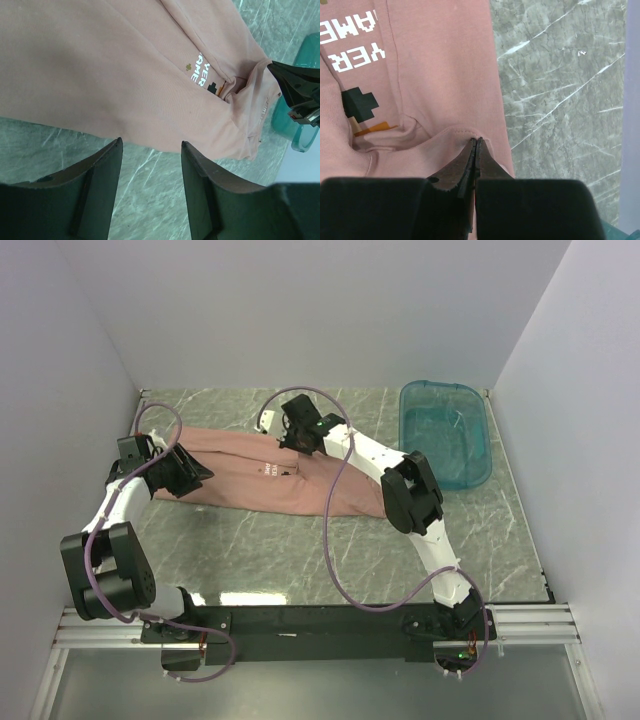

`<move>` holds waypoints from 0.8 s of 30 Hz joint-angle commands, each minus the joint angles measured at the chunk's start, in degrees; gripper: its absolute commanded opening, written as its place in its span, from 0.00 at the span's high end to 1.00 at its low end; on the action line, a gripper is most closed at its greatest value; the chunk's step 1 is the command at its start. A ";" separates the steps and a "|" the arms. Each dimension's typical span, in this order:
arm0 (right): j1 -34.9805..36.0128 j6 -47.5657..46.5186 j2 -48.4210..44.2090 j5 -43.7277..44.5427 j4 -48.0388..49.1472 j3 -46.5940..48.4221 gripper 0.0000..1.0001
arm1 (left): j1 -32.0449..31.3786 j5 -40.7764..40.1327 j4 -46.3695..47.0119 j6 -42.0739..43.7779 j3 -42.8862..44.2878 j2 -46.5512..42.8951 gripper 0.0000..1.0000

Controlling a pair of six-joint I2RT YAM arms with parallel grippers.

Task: Fold and stack the t-shirts

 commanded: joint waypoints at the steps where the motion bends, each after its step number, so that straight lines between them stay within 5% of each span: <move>1: 0.77 -0.28 -1.04 0.88 2.64 0.38 1.00 | -0.21 1.60 1.47 1.02 0.30 -0.18 0.44; 11: 0.95 0.25 -1.05 1.67 3.00 0.38 0.95 | -0.21 1.78 1.47 1.02 0.30 -0.18 0.44; 20: -2.82 11.22 -9.27 -1.48 -1.57 0.74 0.53 | -0.04 -0.85 0.50 0.94 0.65 -1.41 0.44; 24: -5.73 11.50 -21.23 -10.79 -4.56 -14.76 0.52 | 0.14 -4.10 -0.55 0.32 0.91 -2.64 0.42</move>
